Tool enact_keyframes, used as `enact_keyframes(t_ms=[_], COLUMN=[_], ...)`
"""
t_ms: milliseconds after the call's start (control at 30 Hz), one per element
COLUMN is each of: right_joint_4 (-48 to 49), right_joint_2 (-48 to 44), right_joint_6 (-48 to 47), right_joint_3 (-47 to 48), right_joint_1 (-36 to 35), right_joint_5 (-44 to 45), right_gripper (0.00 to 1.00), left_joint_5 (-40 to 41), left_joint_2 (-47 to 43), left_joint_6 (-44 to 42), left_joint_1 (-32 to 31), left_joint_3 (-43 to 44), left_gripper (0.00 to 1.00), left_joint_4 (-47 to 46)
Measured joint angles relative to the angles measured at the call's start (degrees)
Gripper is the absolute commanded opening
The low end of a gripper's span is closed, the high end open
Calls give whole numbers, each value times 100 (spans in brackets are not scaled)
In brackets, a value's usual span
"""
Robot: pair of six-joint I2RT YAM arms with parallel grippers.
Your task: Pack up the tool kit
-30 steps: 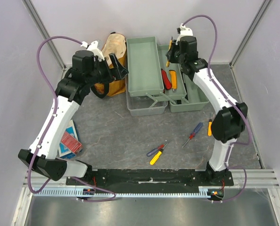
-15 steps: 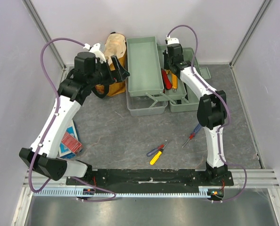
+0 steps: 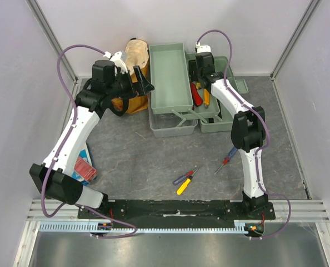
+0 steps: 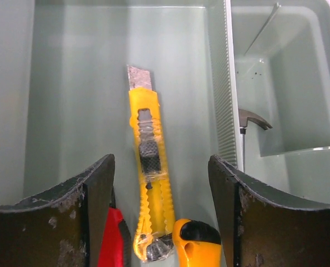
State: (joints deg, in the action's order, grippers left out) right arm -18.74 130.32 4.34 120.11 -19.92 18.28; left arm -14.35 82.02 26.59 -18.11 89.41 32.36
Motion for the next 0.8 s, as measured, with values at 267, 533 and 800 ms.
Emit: enact_keyframes(t_ms=[267,533,800], right_joint_4=[-345,-940,-2341], right_joint_2=[-820,-3407,-5001], right_joint_6=[713,1696,3110], right_joint_3=[-205,-1812,-4251], right_joint_1=[11,229,664], right_joint_5=[-111,212,680], right_gripper=[76,75,73], left_joint_5=[-577,-774,-813], left_joint_2=[177,177,177], left_joint_6=[-393,-710,-1045], left_joint_1=[9,11,11], left_joint_3=[0,31,166], left_gripper=[96,96,95], left_joint_4=[-149,-166,-164])
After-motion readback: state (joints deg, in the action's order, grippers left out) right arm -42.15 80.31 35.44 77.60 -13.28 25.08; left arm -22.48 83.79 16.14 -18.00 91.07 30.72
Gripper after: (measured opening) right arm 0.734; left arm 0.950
